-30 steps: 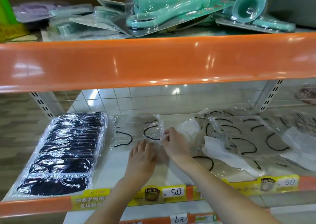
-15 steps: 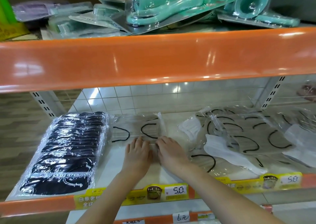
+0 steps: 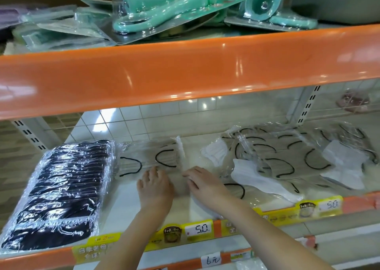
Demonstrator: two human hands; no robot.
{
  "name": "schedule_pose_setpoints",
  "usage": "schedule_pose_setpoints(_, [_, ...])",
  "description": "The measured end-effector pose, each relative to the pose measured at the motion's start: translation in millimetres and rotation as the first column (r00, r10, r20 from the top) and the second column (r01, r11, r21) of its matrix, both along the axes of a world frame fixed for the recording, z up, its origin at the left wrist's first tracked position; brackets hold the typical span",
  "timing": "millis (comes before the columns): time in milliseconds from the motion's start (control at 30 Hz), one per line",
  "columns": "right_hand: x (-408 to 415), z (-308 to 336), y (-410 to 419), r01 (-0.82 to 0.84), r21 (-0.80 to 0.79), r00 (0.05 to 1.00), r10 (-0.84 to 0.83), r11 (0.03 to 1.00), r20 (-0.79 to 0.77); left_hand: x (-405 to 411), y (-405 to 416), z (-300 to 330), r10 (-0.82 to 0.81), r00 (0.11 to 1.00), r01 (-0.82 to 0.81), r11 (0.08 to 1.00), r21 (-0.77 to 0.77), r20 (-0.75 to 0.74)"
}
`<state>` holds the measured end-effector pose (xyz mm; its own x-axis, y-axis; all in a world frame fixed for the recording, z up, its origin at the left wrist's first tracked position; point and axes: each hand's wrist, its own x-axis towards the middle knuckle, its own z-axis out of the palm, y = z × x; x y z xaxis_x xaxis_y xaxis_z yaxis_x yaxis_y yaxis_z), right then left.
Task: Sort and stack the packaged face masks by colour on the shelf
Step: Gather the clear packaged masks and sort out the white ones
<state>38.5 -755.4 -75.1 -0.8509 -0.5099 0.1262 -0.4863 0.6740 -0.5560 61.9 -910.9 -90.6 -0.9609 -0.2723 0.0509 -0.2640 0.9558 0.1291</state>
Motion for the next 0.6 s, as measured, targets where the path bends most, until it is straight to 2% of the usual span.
schedule_pose_setpoints(67, [3,-3,17,0.025,0.002,0.999,-0.024,1.000,-0.024,2,10,0,-0.019,0.995,0.023,0.999,0.041,-0.094])
schedule_pose_setpoints(267, [7,1,59,0.129,-0.103,0.988,-0.136,0.986,-0.070,19,62,7,-0.242,0.941,0.267,0.960,0.081,-0.236])
schedule_pose_setpoints(400, [7,-4,83,0.160,-0.077,0.980,-0.167,0.984,-0.105,21,88,6,-0.315,0.926,0.344,0.931,0.124,-0.206])
schedule_pose_setpoints(600, [9,-15,99,0.151,0.063,0.983,-0.143,0.987,-0.113,11,98,-3,-0.321,0.919,0.366,0.910,0.193,-0.229])
